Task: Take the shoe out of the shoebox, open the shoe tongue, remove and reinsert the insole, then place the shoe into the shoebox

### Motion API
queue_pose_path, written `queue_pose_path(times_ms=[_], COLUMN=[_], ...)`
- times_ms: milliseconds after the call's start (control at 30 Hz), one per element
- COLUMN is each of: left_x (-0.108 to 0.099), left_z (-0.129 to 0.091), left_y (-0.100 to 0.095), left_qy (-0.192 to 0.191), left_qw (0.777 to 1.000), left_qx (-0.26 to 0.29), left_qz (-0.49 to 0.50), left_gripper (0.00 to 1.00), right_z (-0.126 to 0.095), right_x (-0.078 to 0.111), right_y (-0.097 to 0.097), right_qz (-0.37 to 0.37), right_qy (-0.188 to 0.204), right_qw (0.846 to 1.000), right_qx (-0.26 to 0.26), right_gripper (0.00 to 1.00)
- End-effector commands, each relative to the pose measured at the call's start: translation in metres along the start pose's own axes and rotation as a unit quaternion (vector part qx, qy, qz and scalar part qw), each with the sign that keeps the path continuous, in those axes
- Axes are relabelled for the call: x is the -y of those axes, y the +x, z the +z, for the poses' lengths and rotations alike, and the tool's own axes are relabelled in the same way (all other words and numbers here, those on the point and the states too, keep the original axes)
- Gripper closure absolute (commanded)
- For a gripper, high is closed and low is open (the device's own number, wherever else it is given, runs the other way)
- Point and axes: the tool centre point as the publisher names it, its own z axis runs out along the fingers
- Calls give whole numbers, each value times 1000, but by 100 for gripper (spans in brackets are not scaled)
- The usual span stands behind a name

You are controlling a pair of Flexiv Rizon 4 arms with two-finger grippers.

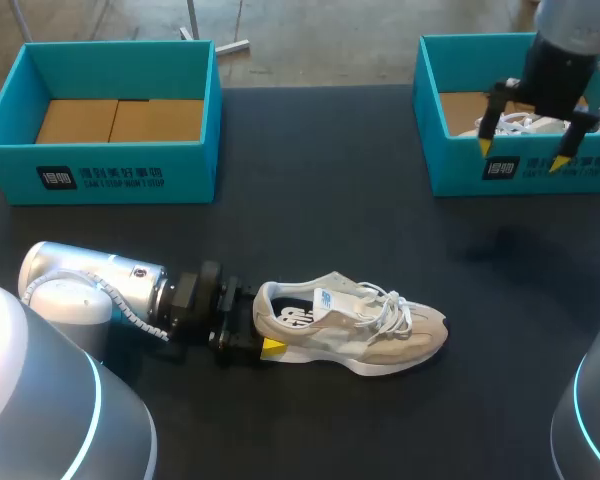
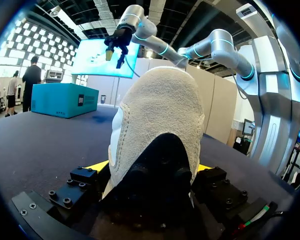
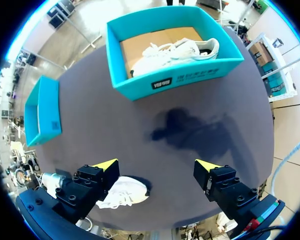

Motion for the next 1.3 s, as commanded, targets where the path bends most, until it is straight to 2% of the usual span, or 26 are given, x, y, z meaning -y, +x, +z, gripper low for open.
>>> queue_pose_path(times_ms=[33,433,633,733,1300], left_x=[-4,-4,-4,-4,-4], left_z=[-1,-1,-1,-1,-1], left_y=[-2,-2,-2,-2,-2], left_qy=[0,0,0,0,0], left_qw=[1000,1000,1000,1000,1000], left_qx=[1,1,1,1,1], left_qz=[-1,-1,-1,-1,-1], left_gripper=[100,100,100,100,100], right_z=[3,31,65,79,79], right_x=[21,106,129,136,136], right_y=[21,70,98,103,103], right_qz=[0,4,13,30,30], right_qy=[-7,-17,4,21,21], right_qw=[1000,1000,1000,999,999], right_qx=[18,0,-11,-35,-35], right_gripper=[0,0,0,0,0])
